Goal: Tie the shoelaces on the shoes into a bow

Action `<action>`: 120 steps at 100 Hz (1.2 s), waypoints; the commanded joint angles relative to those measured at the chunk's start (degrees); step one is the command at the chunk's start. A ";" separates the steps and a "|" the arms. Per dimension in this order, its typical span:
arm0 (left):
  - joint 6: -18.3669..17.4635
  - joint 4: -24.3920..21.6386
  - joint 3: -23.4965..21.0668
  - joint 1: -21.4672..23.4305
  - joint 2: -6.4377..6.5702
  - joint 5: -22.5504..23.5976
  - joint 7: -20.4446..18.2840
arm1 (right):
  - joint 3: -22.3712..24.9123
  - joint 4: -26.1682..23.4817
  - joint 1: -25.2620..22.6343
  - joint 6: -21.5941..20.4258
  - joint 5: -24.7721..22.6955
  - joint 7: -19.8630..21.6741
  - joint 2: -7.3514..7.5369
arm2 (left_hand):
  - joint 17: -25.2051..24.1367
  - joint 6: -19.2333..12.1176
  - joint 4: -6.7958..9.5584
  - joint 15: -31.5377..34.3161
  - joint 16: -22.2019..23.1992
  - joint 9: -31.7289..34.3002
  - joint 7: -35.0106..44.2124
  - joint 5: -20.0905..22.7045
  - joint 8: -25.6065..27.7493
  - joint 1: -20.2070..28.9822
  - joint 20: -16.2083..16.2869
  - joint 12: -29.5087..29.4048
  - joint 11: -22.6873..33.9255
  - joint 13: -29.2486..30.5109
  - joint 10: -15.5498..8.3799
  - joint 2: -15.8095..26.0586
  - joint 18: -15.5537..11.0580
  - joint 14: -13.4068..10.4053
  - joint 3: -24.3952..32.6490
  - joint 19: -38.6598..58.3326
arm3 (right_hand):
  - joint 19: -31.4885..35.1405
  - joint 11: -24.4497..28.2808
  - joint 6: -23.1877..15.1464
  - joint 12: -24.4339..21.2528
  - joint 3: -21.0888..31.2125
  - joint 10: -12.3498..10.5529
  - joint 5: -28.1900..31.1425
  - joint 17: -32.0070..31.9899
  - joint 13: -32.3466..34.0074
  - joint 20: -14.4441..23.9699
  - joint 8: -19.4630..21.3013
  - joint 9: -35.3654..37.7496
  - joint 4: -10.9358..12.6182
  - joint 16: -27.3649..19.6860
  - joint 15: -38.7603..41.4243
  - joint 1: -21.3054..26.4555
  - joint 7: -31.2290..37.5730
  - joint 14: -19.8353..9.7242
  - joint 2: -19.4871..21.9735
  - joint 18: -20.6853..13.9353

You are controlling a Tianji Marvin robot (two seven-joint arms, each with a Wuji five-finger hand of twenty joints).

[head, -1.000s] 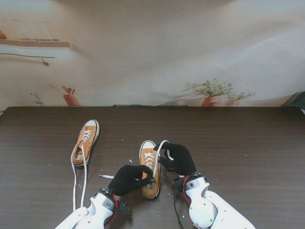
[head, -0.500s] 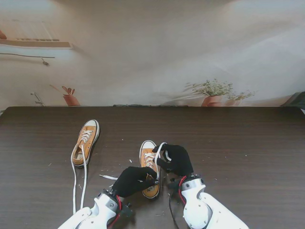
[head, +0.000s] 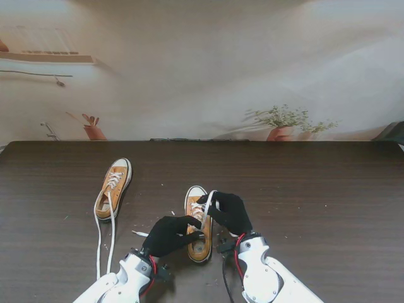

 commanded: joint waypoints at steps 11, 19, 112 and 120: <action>0.47 -2.10 -2.57 2.03 0.48 1.30 0.46 | 0.19 -0.84 -0.48 -0.59 2.62 2.01 -0.31 | 1.04 0.33 -0.02 3.55 -1.11 3.23 -5.67 -0.49 2.10 -9.78 1.01 0.55 0.83 1.63 1.46 0.92 -4.86 0.62 7.43 14.39 | 16.03 3.35 -0.90 2.15 -1.08 2.32 1.66 1.39 0.26 1.01 -1.73 4.82 -1.14 0.98 3.87 -2.84 -0.60 0.71 2.18 -2.50; 0.58 -2.79 -3.67 2.73 0.56 1.76 0.58 | 0.21 -1.31 -0.67 -0.80 4.29 2.83 -0.37 | 1.09 1.05 0.54 3.65 -1.09 3.23 -6.74 -0.53 2.25 -12.97 1.14 0.55 0.83 1.64 1.46 0.27 -5.35 0.08 10.09 14.39 | 16.03 3.34 -0.96 2.18 -1.10 2.31 1.57 1.38 0.25 1.02 -1.85 4.82 -1.10 0.96 3.86 -2.88 -0.72 0.78 2.40 -2.43; 42.85 -14.87 -4.83 4.26 2.97 23.73 -2.81 | 0.75 -4.61 -1.74 2.22 6.73 5.00 0.20 | 1.61 4.64 1.10 5.11 0.35 3.20 -9.16 2.60 -1.04 3.33 6.44 -0.88 3.09 1.62 2.37 -0.90 -8.05 0.26 3.42 14.39 | 16.03 3.13 -1.49 2.28 -1.76 2.46 2.63 1.30 0.22 1.09 -1.99 5.22 -0.74 0.98 3.99 -0.18 0.61 1.38 1.75 -1.61; 46.71 -18.04 -4.78 4.23 4.33 28.02 -12.47 | 0.96 -5.00 -1.97 2.39 6.70 4.98 0.26 | 1.68 4.26 1.06 5.04 0.35 3.25 -8.28 2.25 -1.40 4.36 6.04 -1.31 3.06 1.63 3.35 -3.75 -9.30 0.26 4.66 14.39 | 16.03 3.10 -1.57 2.27 -1.77 2.45 2.76 1.30 0.21 1.12 -2.00 5.33 -0.73 0.99 3.99 -0.10 0.73 1.40 1.72 -1.57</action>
